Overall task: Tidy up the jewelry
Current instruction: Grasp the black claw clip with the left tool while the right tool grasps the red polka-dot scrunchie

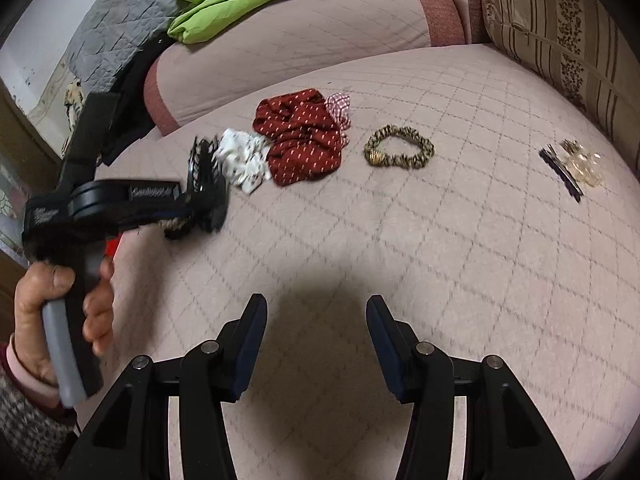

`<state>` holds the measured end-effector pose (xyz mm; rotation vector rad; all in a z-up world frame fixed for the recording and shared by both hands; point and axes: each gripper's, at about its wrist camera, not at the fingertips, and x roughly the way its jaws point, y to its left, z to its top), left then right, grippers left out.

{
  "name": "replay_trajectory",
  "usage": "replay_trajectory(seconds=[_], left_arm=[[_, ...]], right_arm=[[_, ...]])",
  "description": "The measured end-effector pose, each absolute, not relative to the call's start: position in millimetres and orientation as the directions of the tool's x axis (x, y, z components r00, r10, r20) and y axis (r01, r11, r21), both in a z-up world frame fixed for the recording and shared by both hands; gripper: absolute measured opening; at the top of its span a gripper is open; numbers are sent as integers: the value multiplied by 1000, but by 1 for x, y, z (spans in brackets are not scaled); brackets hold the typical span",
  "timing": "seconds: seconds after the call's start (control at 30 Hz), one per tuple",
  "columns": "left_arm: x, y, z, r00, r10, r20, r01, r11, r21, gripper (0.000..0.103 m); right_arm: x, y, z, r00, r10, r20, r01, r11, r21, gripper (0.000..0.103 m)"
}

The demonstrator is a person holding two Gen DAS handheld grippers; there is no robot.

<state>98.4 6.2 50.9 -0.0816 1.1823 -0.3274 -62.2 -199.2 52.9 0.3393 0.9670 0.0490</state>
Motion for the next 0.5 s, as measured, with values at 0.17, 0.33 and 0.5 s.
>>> replay_trajectory(seconds=[0.17, 0.33, 0.5], left_arm=[[65, 27, 73, 351, -332, -876, 246, 935, -256, 9], [22, 62, 79, 356, -386, -851, 222, 920, -324, 8], [-4, 90, 70, 356, -404, -843, 173, 915, -365, 6]], right_arm=[[-28, -202, 62, 596, 169, -785, 81, 960, 268, 56], [19, -204, 69, 618, 149, -772, 73, 967, 245, 63], [62, -196, 60, 598, 133, -790, 87, 970, 229, 63]])
